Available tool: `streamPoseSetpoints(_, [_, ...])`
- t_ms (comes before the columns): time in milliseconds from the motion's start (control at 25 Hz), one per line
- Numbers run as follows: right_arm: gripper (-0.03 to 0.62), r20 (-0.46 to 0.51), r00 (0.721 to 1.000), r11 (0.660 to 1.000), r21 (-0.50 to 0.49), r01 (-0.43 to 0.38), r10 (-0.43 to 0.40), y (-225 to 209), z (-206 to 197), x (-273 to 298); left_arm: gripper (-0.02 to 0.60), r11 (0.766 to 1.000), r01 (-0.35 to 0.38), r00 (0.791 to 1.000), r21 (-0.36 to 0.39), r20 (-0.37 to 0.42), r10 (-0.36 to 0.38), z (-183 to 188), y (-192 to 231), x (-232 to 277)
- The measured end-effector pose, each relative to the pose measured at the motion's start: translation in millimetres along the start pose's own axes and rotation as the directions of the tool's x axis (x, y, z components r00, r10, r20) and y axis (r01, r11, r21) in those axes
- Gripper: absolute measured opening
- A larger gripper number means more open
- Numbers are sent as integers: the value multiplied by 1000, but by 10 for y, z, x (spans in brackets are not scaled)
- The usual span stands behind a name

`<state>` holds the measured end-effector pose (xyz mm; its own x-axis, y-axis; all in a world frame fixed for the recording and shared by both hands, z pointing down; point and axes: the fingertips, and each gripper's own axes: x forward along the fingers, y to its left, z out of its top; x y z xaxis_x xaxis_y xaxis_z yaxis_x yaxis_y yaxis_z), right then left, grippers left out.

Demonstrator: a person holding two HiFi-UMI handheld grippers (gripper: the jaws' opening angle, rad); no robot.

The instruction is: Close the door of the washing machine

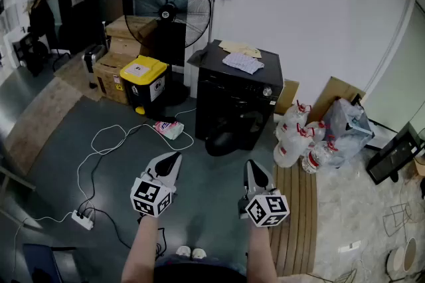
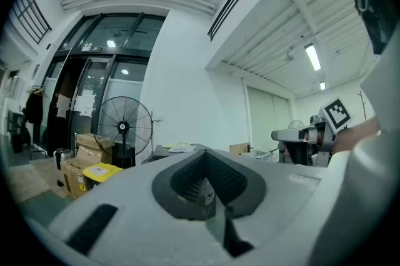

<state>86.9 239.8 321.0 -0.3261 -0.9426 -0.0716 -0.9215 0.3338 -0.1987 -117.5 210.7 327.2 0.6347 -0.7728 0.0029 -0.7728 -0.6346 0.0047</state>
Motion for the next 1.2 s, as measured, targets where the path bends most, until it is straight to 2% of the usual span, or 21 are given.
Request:
streamPoseSetpoints(560, [8, 3, 1000, 1000, 8, 21, -21, -57, -11, 27, 0, 1000, 0, 1000, -4, -2, 0, -9, 18, 76])
streamPoseSetpoints(760, [9, -26, 999, 1000, 5, 20, -20, -22, -114, 70, 0, 1000, -2, 1000, -7, -6, 2, -18, 53, 78])
streamPoseSetpoints(960, [9, -14, 999, 999, 6, 31, -31, -53, -99, 94, 0, 999, 49, 999, -24, -18, -49, -103, -2, 131])
streamPoseSetpoints(1000, [9, -9, 999, 999, 9, 35, -34, -67, -83, 93, 15, 998, 64, 998, -26, -15, -64, -104, -29, 144])
streamPoseSetpoints(1200, [9, 0, 999, 999, 16, 52, -52, -129, -52, 76, 206, 992, 116, 993, -41, 25, -115, -72, -99, 187])
